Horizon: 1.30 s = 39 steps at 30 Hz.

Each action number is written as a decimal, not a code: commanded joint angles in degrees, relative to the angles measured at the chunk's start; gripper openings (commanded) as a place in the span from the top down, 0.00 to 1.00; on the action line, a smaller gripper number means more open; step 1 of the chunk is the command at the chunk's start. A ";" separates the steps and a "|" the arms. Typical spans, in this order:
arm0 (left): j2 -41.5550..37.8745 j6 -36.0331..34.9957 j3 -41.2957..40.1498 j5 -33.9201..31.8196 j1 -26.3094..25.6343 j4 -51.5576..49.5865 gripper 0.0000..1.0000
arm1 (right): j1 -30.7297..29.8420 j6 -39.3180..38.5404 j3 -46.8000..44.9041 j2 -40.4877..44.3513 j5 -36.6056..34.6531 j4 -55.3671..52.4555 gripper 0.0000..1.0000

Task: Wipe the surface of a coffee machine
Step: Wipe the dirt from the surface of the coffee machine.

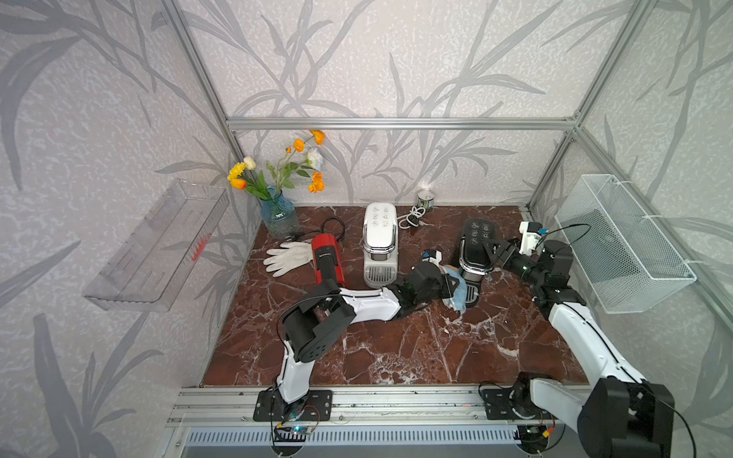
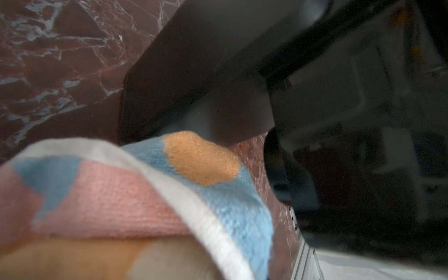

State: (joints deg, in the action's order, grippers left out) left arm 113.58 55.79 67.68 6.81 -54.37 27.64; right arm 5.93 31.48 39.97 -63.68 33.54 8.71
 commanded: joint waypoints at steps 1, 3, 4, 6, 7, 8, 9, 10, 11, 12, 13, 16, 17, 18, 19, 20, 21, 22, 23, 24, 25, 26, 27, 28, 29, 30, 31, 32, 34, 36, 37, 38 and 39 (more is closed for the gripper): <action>3.13 6.60 3.68 -3.30 -0.45 7.18 1.00 | -1.17 -1.59 -2.38 0.04 2.81 -7.82 0.36; 4.79 9.54 4.20 -5.14 -1.06 7.76 1.00 | -1.13 -1.81 -2.26 0.07 2.85 -8.07 0.36; 5.66 11.05 4.37 -5.88 -1.47 8.47 1.00 | -1.11 -1.88 -2.26 0.03 2.85 -8.09 0.36; 6.98 12.84 5.40 -5.81 -2.18 9.62 1.00 | -1.12 -1.95 -2.40 -0.16 2.93 -7.96 0.36; 7.61 13.01 6.39 -5.53 -2.75 9.47 1.00 | -1.12 -1.87 -2.52 -0.37 3.02 -7.74 0.36; 8.17 13.24 7.49 -5.24 -3.29 8.92 1.00 | -1.15 -1.60 -2.68 -0.63 3.15 -7.19 0.36; 8.93 13.29 8.61 -4.82 -3.80 8.50 1.00 | -1.14 -1.44 -2.82 -0.95 3.28 -6.84 0.36; 9.70 13.17 10.03 -4.09 -4.34 7.60 1.00 | -1.18 -1.30 -2.79 -1.25 3.45 -6.56 0.36; 10.51 12.95 11.35 -3.67 -4.87 6.00 1.00 | -1.16 -1.17 -2.77 -1.52 3.59 -6.31 0.36; 11.18 12.98 12.19 -3.60 -5.21 4.71 1.00 | -1.14 -1.08 -2.84 -1.70 3.64 -6.09 0.36; 12.14 13.47 13.00 -3.34 -5.63 4.19 1.00 | -1.13 -0.99 -2.77 -1.80 3.72 -5.99 0.36; 14.57 14.62 14.58 -2.71 -5.85 2.03 1.00 | -1.18 -1.22 -2.64 -1.75 3.78 -6.39 0.36; 15.07 15.39 14.33 -3.16 -5.79 0.92 1.00 | -1.11 -1.46 -2.57 -1.63 3.73 -6.79 0.36; 15.50 16.16 13.74 -3.49 -5.67 0.83 1.00 | -1.13 -1.67 -2.44 -1.45 3.60 -7.02 0.36; 15.78 17.17 12.70 -3.89 -5.41 0.62 1.00 | -1.14 -1.83 -2.51 -1.30 3.48 -7.40 0.36; 15.68 18.47 11.76 -4.30 -5.10 -0.88 1.00 | -1.12 -2.02 -2.39 -1.19 3.46 -7.61 0.36; 15.51 19.34 10.94 -5.04 -4.96 -2.57 1.00 | -1.18 -2.09 -2.48 -1.10 3.38 -7.78 0.36; 15.13 20.15 9.96 -6.08 -4.77 -4.44 1.00 | -1.14 -2.03 -2.48 -1.10 3.37 -7.80 0.36; 14.59 20.69 8.87 -7.21 -4.69 -6.21 1.00 | -1.15 -2.04 -2.58 -1.09 3.37 -7.71 0.36; 14.09 21.44 8.14 -8.55 -4.56 -8.15 1.00 | -1.14 -1.91 -2.61 -1.10 3.33 -7.58 0.36; 13.47 22.25 7.44 -10.04 -4.40 -10.17 1.00 | -1.13 -1.79 -2.70 -1.18 3.29 -7.40 0.36; 12.66 22.69 6.73 -11.53 -4.28 -11.71 1.00 | -1.12 -1.62 -2.85 -1.18 3.44 -7.18 0.36; 11.85 23.10 6.19 -12.92 -4.13 -13.25 1.00 | -1.13 -1.51 -2.95 -1.18 3.53 -7.06 0.36; 10.90 23.22 5.53 -14.47 -3.99 -14.56 1.00 | -1.13 -1.35 -2.93 -1.18 3.55 -7.03 0.36; 9.84 23.12 4.75 -16.03 -3.75 -15.49 1.00 | -1.16 -1.29 -2.89 -1.10 3.55 -7.00 0.36; 9.01 22.92 4.11 -17.12 -3.51 -16.09 1.00 | -1.13 -1.36 -2.88 -0.97 3.54 -7.08 0.36; 8.03 22.67 3.36 -18.26 -3.15 -16.65 1.00 | -1.12 -1.53 -2.71 -0.83 3.55 -7.36 0.36; 7.06 22.52 2.51 -18.95 -2.62 -17.06 1.00 | -1.15 -1.63 -2.63 -0.70 3.45 -7.71 0.36; 5.43 22.03 0.81 -19.87 -1.77 -16.74 1.00 | -1.11 -1.92 -2.47 -0.41 3.29 -8.19 0.36; 4.18 21.28 -0.32 -19.70 -1.15 -15.87 1.00 | -1.18 -1.93 -2.52 -0.38 3.19 -8.18 0.36; 3.61 20.76 -0.53 -19.20 -1.09 -15.16 1.00 | -1.12 -1.78 -2.65 -0.39 3.22 -7.97 0.36; 3.31 19.94 -0.36 -18.30 -1.16 -13.97 1.00 | -1.14 -1.58 -2.74 -0.55 3.35 -7.71 0.36; 3.17 19.22 0.02 -17.13 -1.33 -12.73 1.00 | -1.15 -1.65 -2.80 -0.65 3.45 -7.57 0.36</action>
State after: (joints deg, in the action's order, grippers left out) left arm 118.26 77.34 68.31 -9.58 -55.86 16.93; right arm 6.48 31.33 39.62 -63.51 33.04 9.19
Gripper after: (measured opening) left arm 0.148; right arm 0.644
